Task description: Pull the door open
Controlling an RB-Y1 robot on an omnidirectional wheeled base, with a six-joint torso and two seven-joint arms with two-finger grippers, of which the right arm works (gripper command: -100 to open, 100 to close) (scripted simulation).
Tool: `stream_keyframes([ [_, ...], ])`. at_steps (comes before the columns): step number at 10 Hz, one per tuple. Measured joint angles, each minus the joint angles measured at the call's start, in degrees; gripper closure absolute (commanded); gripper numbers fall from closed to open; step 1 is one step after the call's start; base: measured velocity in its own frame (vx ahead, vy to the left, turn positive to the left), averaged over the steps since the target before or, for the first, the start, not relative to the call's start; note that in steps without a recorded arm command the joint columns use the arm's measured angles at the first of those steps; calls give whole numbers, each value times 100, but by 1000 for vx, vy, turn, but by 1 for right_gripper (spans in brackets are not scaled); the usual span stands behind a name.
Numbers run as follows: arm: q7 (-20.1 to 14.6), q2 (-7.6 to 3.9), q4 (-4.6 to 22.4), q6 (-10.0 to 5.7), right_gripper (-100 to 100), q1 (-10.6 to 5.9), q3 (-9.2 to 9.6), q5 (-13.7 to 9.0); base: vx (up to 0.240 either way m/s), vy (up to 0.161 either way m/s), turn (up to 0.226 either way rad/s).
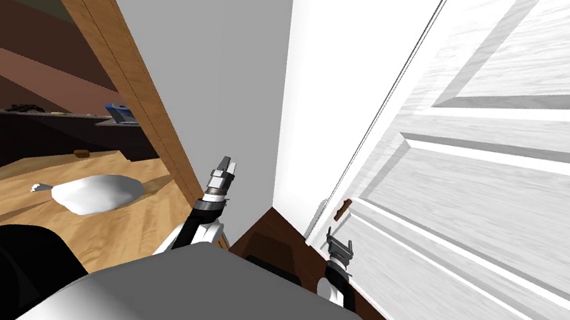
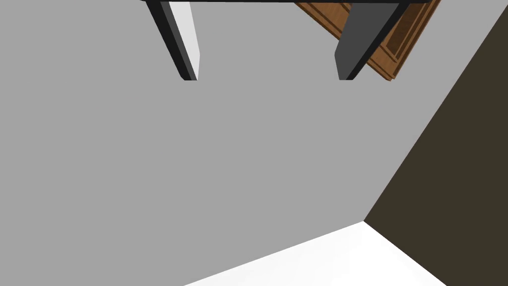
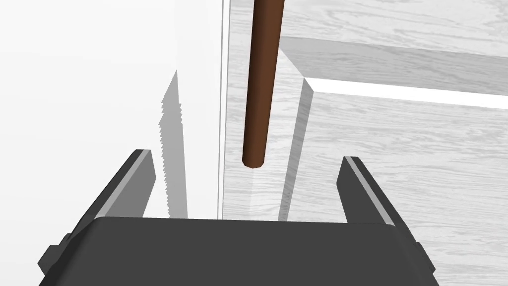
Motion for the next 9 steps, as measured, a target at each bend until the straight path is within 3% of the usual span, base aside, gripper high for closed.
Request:
stream_keyframes([
  [6, -475, -113, 583, -189, -100, -240, 273, -492, 81, -18, 28],
  [7, -499, -114, 601, -197, -100, -247, 279, -500, 133, 6, 55],
  [9, -659, -222, 683, -197, -100, -209, 272, -495, 186, -8, 45],
])
